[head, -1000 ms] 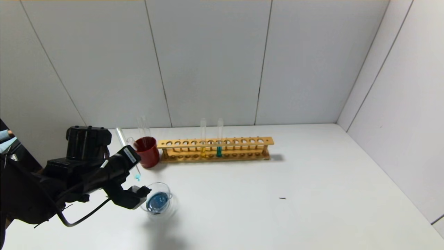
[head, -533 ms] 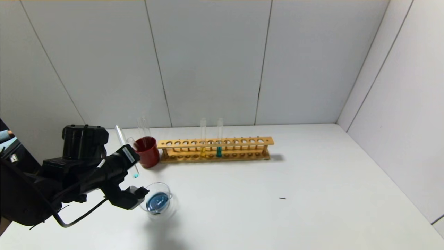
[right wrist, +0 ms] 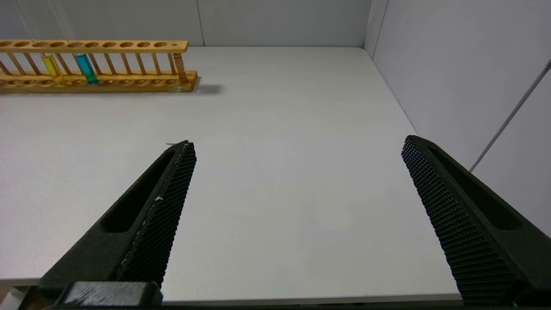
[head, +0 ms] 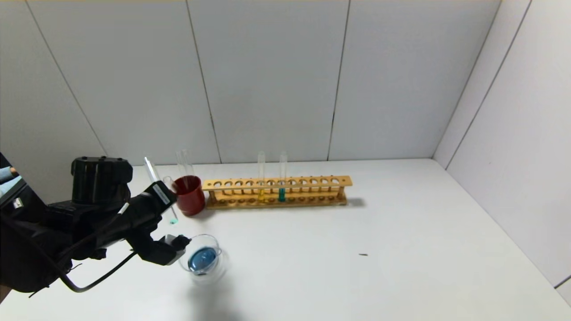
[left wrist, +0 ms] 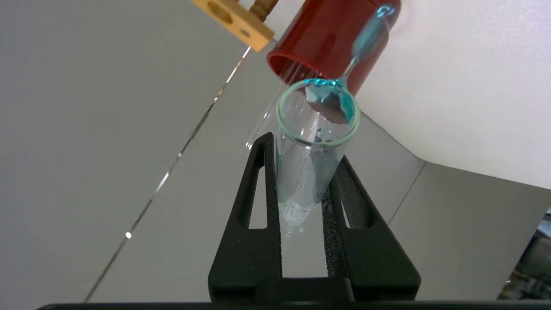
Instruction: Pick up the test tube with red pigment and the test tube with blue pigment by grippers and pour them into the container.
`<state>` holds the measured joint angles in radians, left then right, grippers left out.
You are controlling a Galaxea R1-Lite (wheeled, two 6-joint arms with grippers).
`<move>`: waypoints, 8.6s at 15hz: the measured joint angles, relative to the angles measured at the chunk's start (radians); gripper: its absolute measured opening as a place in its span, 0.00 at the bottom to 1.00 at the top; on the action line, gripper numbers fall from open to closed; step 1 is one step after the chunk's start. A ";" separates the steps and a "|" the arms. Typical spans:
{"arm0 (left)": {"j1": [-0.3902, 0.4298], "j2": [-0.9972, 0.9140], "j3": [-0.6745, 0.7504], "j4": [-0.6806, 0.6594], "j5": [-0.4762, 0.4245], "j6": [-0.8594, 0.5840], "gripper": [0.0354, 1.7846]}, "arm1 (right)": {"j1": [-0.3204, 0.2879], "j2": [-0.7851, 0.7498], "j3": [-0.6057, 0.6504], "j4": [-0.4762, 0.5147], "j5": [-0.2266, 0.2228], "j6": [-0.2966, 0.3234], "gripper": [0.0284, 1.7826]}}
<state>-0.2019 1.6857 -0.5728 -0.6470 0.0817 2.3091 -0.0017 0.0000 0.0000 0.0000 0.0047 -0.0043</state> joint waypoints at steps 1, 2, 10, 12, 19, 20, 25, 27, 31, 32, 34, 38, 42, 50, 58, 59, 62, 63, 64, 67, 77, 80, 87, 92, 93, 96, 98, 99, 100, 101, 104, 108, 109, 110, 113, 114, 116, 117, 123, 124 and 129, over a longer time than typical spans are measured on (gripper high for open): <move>0.000 -0.014 0.006 -0.001 0.001 -0.068 0.16 | 0.000 0.000 0.000 0.000 0.000 0.000 0.98; 0.000 -0.029 0.018 -0.003 0.006 -0.152 0.16 | 0.000 0.000 0.000 0.000 0.000 0.000 0.98; -0.019 -0.191 0.071 -0.102 0.236 -1.300 0.16 | 0.000 0.000 0.000 0.000 0.000 0.000 0.98; -0.019 -0.194 0.017 -0.092 0.234 -1.636 0.16 | 0.000 0.000 0.000 0.000 0.000 0.000 0.98; 0.166 -0.101 -0.112 -0.113 -0.102 -2.281 0.16 | 0.000 0.000 0.000 0.000 0.000 0.000 0.98; 0.189 -0.081 -0.127 -0.122 -0.144 -2.298 0.16 | 0.000 0.000 0.000 0.000 0.000 0.000 0.98; 0.230 0.043 -0.233 -0.134 -0.174 -2.346 0.16 | 0.000 0.000 0.000 0.000 0.000 0.000 0.98; 0.230 0.095 -0.261 -0.160 -0.176 -2.349 0.16 | 0.000 0.000 0.000 0.000 0.000 0.000 0.98; 0.223 0.187 -0.293 -0.230 -0.188 -2.350 0.16 | 0.000 0.000 0.000 0.000 0.000 0.000 0.98; 0.220 0.205 -0.301 -0.232 -0.190 -2.350 0.16 | 0.000 0.000 0.000 0.000 0.000 0.000 0.98; 0.211 0.235 -0.314 -0.234 -0.191 -2.350 0.16 | 0.000 0.000 0.000 0.000 0.000 0.000 0.98; 0.210 0.276 -0.318 -0.236 -0.189 -2.355 0.16 | 0.000 0.000 0.000 0.000 0.000 0.000 0.98; 0.209 0.327 -0.319 -0.308 -0.190 -2.357 0.16 | 0.000 0.000 0.000 0.000 0.000 0.000 0.98; 0.209 0.401 -0.337 -0.315 -0.197 -2.360 0.16 | 0.000 0.000 0.000 0.000 0.000 0.000 0.98; 0.211 0.404 -0.335 -0.314 -0.220 -2.361 0.16 | 0.000 0.000 0.000 0.000 0.000 0.000 0.98; 0.211 0.404 -0.334 -0.314 -0.220 -2.361 0.16 | 0.000 0.000 0.000 0.000 0.000 0.000 0.98; 0.210 0.405 -0.332 -0.312 -0.221 -2.361 0.17 | 0.000 0.000 0.000 0.000 0.000 0.000 0.98; 0.210 0.405 -0.332 -0.312 -0.221 -2.361 0.18 | 0.000 0.000 0.000 0.000 0.000 0.000 0.98; 0.209 0.405 -0.332 -0.314 -0.221 -2.360 0.21 | 0.000 0.000 0.000 0.000 0.000 0.000 0.98; 0.207 0.406 -0.333 -0.315 -0.219 -2.357 0.40 | 0.000 0.000 0.000 0.000 0.000 0.000 0.98; 0.207 0.377 -0.355 -0.304 -0.218 -2.356 0.98 | 0.000 0.000 0.000 0.000 0.000 0.000 0.98; 0.208 0.319 -0.398 -0.221 -0.217 -2.356 0.98 | 0.000 0.000 0.000 0.000 0.000 0.000 0.98; 0.209 0.042 -0.513 0.072 -0.214 -2.342 0.98 | 0.000 0.000 0.000 0.000 0.000 0.000 0.98; 0.212 -0.434 -0.516 0.463 -0.204 -2.287 0.98 | 0.000 0.000 0.000 0.000 0.000 0.000 0.98; 0.213 -0.540 -0.507 0.555 -0.203 -2.280 0.98 | 0.000 0.000 0.000 0.000 0.000 0.000 0.98; 0.214 -0.851 -0.442 0.795 -0.207 -2.269 0.98 | 0.000 0.000 0.000 0.000 0.000 0.000 0.98; 0.215 -1.049 -0.349 0.882 -0.208 -2.265 0.98 | 0.000 0.000 0.000 0.000 0.000 0.000 0.98; 0.214 -1.145 -0.294 0.901 -0.208 -2.263 0.98 | 0.000 0.000 0.000 0.000 0.000 0.000 0.98; 0.211 -1.243 -0.238 0.914 -0.208 -2.258 0.98 | 0.000 0.000 0.000 0.000 0.000 0.000 0.98; 0.209 -1.347 -0.184 0.932 -0.208 -2.251 0.98 | 0.000 0.000 0.000 0.000 0.000 0.000 0.98; 0.204 -1.577 -0.015 0.990 -0.179 -2.259 0.98 | 0.000 0.000 0.000 0.000 0.000 0.000 0.98; 0.203 -1.669 0.252 0.912 -0.142 -2.315 0.98 | 0.000 0.000 0.000 0.000 0.000 0.000 0.98; 0.203 -1.676 0.330 0.862 -0.139 -2.317 0.98 | 0.000 0.000 0.000 0.000 0.000 0.000 0.98; 0.203 -1.681 0.408 0.802 -0.137 -2.318 0.98 | 0.000 0.000 0.000 0.000 0.000 0.000 0.98; 0.203 -1.687 0.550 0.611 -0.115 -2.367 0.98 | 0.000 0.000 0.000 0.000 0.000 0.000 0.98; 0.203 -1.688 0.562 0.614 -0.111 -2.402 0.98 | 0.000 0.000 0.000 0.000 0.000 0.000 0.98; 0.204 -1.688 0.570 0.612 -0.078 -2.448 0.98 | 0.000 0.000 0.000 0.000 0.000 0.000 0.98; 0.204 -1.688 0.571 0.609 -0.074 -2.442 0.98 | 0.000 0.000 0.000 0.000 0.000 0.000 0.98; 0.205 -1.689 0.553 0.710 -0.096 -2.229 0.98 | 0.000 0.000 0.000 0.000 0.000 0.000 0.98; 0.205 -1.689 0.549 0.719 -0.105 -2.230 0.98 | 0.000 0.000 0.000 0.000 0.000 0.000 0.98; 0.204 -1.688 0.541 0.737 -0.117 -2.234 0.98 | 0.000 0.000 0.000 0.000 0.000 0.001 0.98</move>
<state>0.0023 -0.0023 -0.0321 0.0898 -0.0355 0.0749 -0.0017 0.0000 0.0000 0.0000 0.0043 -0.0036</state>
